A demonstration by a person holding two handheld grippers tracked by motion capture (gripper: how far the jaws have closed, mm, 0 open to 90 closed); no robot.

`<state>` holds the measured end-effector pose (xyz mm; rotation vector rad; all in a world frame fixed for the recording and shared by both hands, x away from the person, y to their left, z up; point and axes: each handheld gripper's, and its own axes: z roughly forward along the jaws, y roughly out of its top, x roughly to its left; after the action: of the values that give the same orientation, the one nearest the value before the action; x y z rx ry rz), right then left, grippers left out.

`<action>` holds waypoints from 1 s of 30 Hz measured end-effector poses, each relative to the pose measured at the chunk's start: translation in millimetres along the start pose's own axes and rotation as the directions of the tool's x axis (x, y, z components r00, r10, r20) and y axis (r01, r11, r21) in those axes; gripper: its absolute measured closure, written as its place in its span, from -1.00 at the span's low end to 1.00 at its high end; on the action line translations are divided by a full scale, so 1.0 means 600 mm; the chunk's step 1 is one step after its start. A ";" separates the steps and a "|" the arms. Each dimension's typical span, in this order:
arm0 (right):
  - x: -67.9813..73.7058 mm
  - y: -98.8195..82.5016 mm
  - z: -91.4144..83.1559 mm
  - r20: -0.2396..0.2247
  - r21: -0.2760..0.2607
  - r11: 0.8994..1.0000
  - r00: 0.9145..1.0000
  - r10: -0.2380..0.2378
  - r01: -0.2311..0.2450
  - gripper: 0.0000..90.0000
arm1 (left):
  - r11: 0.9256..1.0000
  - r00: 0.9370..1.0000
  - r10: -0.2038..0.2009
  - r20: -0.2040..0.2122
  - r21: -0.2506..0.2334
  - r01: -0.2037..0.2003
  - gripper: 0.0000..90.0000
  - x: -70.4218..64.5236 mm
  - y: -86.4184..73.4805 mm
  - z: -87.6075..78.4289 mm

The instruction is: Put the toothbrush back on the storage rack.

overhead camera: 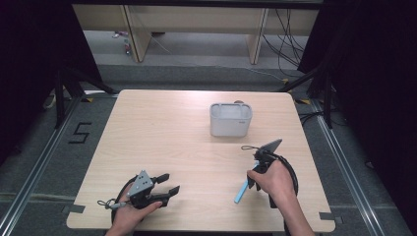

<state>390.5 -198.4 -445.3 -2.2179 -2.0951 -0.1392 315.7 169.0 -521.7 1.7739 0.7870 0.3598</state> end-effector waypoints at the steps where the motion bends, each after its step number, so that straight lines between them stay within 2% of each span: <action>1: 0.000 0.000 0.000 0.000 0.000 1.000 1.000 0.000 0.000 0.16 | 1.000 1.000 0.000 0.000 0.000 0.000 -0.17 0.000 0.000 0.000; 2: -0.004 0.003 -0.001 -0.017 -0.011 0.999 0.999 -0.051 0.051 0.17 | 1.000 1.000 0.002 0.000 -0.002 -0.002 -0.17 0.000 0.000 0.000; 3: 0.002 0.007 0.001 -0.013 -0.011 0.999 0.999 -0.038 0.037 0.18 | 1.000 1.000 0.000 0.001 -0.001 0.000 -0.17 0.000 0.000 0.000; 6: 0.005 0.012 0.007 -0.007 -0.032 0.999 0.999 -0.039 0.039 0.19 | 1.000 1.000 -0.004 0.000 -0.001 0.004 -0.17 0.000 0.000 0.000; 7: 0.009 0.014 0.008 -0.013 -0.029 0.999 1.000 -0.021 0.020 0.19 | 1.000 1.000 -0.002 0.001 -0.002 0.002 -0.17 0.001 0.000 0.000; 8: 0.009 0.017 0.009 -0.005 -0.007 0.999 0.999 -0.033 0.033 0.19 | 1.000 1.000 -0.004 0.009 -0.014 0.004 -0.17 0.001 -0.001 0.001; 9: 0.018 0.021 0.011 -0.009 0.001 1.000 1.000 0.005 -0.005 0.18 | 1.000 1.000 -0.004 0.009 -0.014 0.004 -0.17 0.001 -0.001 0.000; 11: 0.017 0.022 0.013 0.003 -0.011 1.000 1.000 -0.010 0.010 0.18 | 1.000 1.000 -0.003 0.009 -0.013 0.004 -0.17 0.001 -0.001 0.000; 12: 0.024 0.027 0.012 0.000 0.014 0.999 0.999 0.035 -0.035 0.19 | 1.000 1.000 -0.004 0.011 -0.014 0.004 -0.17 0.002 -0.001 0.000; 13: 0.024 0.027 0.012 0.000 0.014 0.999 0.999 0.035 -0.035 0.19 | 1.000 1.000 -0.006 0.012 -0.014 0.006 -0.17 0.002 -0.001 0.000; 14: 0.015 0.028 0.014 0.005 0.002 0.999 0.999 -0.032 0.032 0.19 | 1.000 1.000 -0.008 0.011 -0.014 0.008 -0.17 0.002 -0.001 0.000; 15: 0.011 0.029 0.015 0.000 0.003 0.998 0.998 -0.057 0.057 0.19 | 1.000 1.000 -0.006 0.012 -0.014 0.006 -0.17 0.002 -0.001 0.000; 16: 0.019 0.031 0.013 0.013 0.020 1.000 1.000 -0.012 0.012 0.20 | 1.000 1.000 -0.005 0.011 -0.014 0.005 -0.17 0.002 -0.001 0.000; 18: 0.016 0.035 0.017 0.012 0.007 1.000 1.000 -0.022 0.022 0.21 | 1.000 1.000 -0.004 0.010 -0.014 0.004 -0.17 0.001 -0.001 0.000; 19: 0.021 0.038 0.020 0.019 0.023 1.000 1.000 0.017 -0.017 0.22 | 1.000 1.000 -0.003 0.009 -0.015 0.004 -0.17 0.001 -0.001 0.000; 21: 0.018 0.041 0.022 0.026 0.017 1.000 1.000 -0.001 0.000 0.22 | 1.000 1.000 -0.004 0.009 -0.015 0.004 -0.17 0.001 -0.001 0.000; 23: 0.018 0.044 0.025 0.026 0.022 1.000 1.000 0.005 -0.006 0.23 | 1.000 1.000 -0.005 0.010 -0.014 0.005 -0.17 0.002 -0.001 0.000; 25: 0.024 0.047 0.026 0.020 0.021 0.999 0.999 0.045 -0.045 0.23 | 1.000 1.000 -0.005 0.011 -0.014 0.005 -0.17 0.002 -0.001 0.000; 26: 0.024 0.047 0.026 0.020 0.021 0.999 0.999 0.045 -0.045 0.23 | 1.000 1.000 -0.005 0.011 -0.014 0.005 -0.17 0.002 -0.001 0.000; 27: 0.018 0.049 0.027 0.027 0.016 1.000 1.000 0.004 -0.004 0.23 | 1.000 1.000 -0.004 0.011 -0.014 0.004 -0.17 0.002 -0.001 0.000; 28: 0.025 0.050 0.028 0.024 0.022 0.999 0.999 0.045 -0.046 0.24 | 1.000 1.000 -0.005 0.011 -0.015 0.005 -0.17 0.001 -0.001 -0.001; 29: 0.021 0.052 0.031 0.036 0.020 1.000 0.999 0.015 -0.016 0.25 | 1.000 1.000 -0.007 0.012 -0.018 0.007 -0.17 0.001 -0.001 0.000; 30: 0.021 0.053 0.033 0.038 0.022 1.000 0.999 0.008 -0.009 0.25 | 1.000 1.000 -0.007 0.012 -0.019 0.007 -0.17 0.001 -0.002 0.000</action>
<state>423.0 -185.3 -463.3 -2.2336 -2.0952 -0.0732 315.8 169.6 -522.6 1.7539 0.7791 0.3511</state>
